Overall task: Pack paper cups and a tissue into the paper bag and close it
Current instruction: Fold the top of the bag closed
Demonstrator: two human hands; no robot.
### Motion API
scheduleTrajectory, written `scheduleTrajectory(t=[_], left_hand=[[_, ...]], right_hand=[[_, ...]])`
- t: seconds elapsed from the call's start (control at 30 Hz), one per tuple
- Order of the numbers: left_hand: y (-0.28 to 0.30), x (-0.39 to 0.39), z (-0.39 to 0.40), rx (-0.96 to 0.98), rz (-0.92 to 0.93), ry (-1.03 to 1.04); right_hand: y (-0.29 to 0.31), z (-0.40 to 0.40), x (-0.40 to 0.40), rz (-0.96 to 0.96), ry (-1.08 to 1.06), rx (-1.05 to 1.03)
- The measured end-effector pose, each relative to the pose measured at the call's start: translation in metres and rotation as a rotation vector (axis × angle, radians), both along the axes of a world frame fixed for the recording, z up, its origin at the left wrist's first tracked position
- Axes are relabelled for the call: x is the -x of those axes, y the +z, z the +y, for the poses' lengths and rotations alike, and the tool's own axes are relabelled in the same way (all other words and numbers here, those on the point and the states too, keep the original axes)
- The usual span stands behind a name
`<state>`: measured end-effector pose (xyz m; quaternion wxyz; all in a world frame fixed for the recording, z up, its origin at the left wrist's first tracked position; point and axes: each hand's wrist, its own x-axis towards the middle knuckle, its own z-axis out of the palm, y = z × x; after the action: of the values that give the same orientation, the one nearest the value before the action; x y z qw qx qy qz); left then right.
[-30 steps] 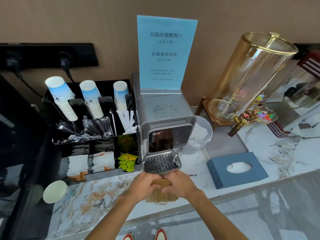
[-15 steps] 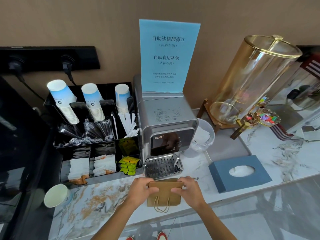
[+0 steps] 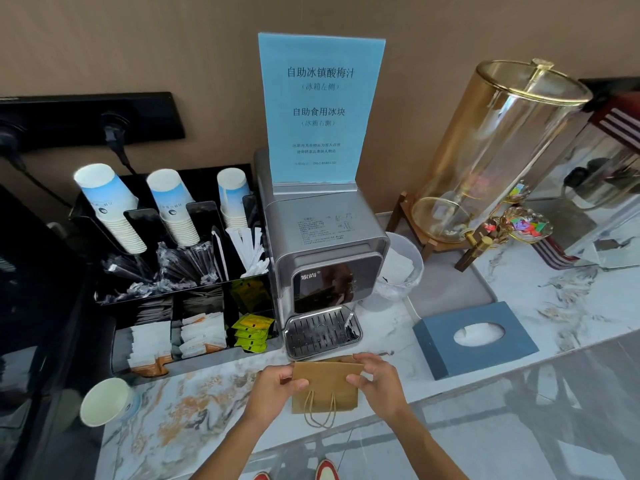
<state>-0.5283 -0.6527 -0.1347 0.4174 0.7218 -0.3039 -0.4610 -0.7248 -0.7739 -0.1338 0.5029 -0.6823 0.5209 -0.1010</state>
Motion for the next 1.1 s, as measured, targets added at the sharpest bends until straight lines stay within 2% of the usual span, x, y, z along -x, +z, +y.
scheduleTrajectory(t=[0.3, 0.97, 1.1], left_hand=[[0.038, -0.015, -0.003, 0.107, -0.012, -0.009], [0.241, -0.027, -0.054, 0.592, 0.178, -0.043], [0.276, -0.031, -0.066, 0.673, 0.198, -0.109]], right_hand=[[0.045, 0.004, -0.005, -0.107, 0.022, 0.14], [0.255, -0.015, -0.016, -0.394, -0.092, 0.489], [0.289, -0.025, -0.016, -0.414, -0.118, 0.536]])
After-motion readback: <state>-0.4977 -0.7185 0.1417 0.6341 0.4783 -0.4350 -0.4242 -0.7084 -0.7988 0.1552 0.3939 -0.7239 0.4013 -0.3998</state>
